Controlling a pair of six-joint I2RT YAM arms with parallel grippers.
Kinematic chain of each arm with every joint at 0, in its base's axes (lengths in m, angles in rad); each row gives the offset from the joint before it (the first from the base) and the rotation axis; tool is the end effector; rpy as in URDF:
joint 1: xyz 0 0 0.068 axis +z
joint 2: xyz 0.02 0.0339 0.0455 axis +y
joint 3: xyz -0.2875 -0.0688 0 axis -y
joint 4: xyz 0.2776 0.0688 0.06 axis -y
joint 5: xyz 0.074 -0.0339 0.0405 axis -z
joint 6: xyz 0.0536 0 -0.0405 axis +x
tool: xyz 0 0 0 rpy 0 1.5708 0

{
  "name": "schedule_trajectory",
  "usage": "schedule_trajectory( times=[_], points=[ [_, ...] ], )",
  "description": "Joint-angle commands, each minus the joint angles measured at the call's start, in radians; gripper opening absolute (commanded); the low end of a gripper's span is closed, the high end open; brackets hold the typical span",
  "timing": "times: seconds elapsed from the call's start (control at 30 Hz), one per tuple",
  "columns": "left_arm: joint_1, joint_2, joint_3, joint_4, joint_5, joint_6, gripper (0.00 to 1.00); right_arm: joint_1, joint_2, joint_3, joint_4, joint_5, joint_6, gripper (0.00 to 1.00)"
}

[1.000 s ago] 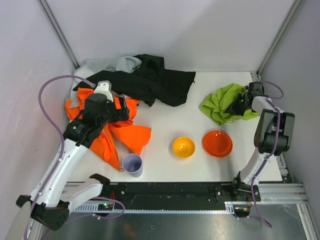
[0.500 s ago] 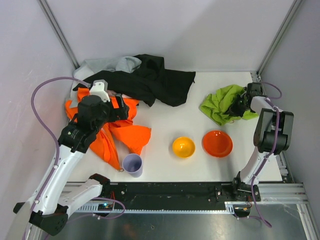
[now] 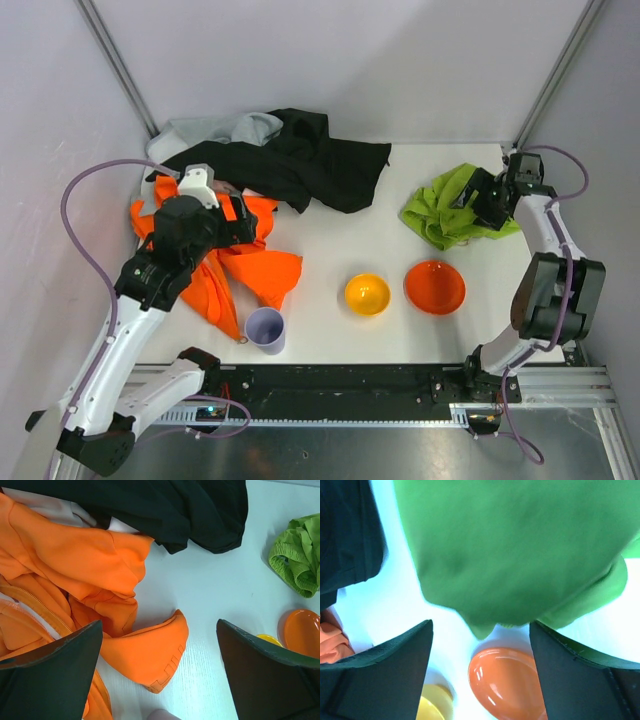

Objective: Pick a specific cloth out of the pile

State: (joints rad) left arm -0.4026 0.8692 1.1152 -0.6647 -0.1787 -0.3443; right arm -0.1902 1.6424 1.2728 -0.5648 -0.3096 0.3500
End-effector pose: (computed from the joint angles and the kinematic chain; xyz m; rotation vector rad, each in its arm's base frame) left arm 0.1922 -0.0715 0.4074 -0.0578 1.9945 -0.3059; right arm 0.3914 -0.0587 0.2554 0.5422 2.4393 0.4538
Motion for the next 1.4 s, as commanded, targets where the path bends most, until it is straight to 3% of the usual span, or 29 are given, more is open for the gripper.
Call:
schedule_trajectory(
  times=[0.0, 0.23, 0.43, 0.87, 1.37],
  points=[
    [-0.005, -0.025, -0.02, 0.027, 0.006, -0.019, 1.0, 0.018, -0.122, 0.0, -0.057, 0.022, -0.012, 0.85],
    [-0.004, -0.047, -0.066, 0.027, 0.011, -0.03, 1.0, 0.087, -0.299, -0.013, -0.094, 0.018, -0.006, 0.99],
    [-0.004, -0.055, -0.113, 0.027, 0.009, -0.023, 1.0, 0.178, -0.406, -0.056, -0.068, 0.019, 0.021, 0.99],
    [-0.005, -0.042, -0.177, 0.026, 0.002, 0.058, 1.0, 0.358, -0.459, -0.105, -0.071, 0.156, 0.048, 0.99],
    [-0.004, -0.078, -0.27, 0.025, -0.036, 0.16, 0.99, 0.392, -0.737, -0.299, -0.089, 0.289, 0.045, 0.99]
  ],
)
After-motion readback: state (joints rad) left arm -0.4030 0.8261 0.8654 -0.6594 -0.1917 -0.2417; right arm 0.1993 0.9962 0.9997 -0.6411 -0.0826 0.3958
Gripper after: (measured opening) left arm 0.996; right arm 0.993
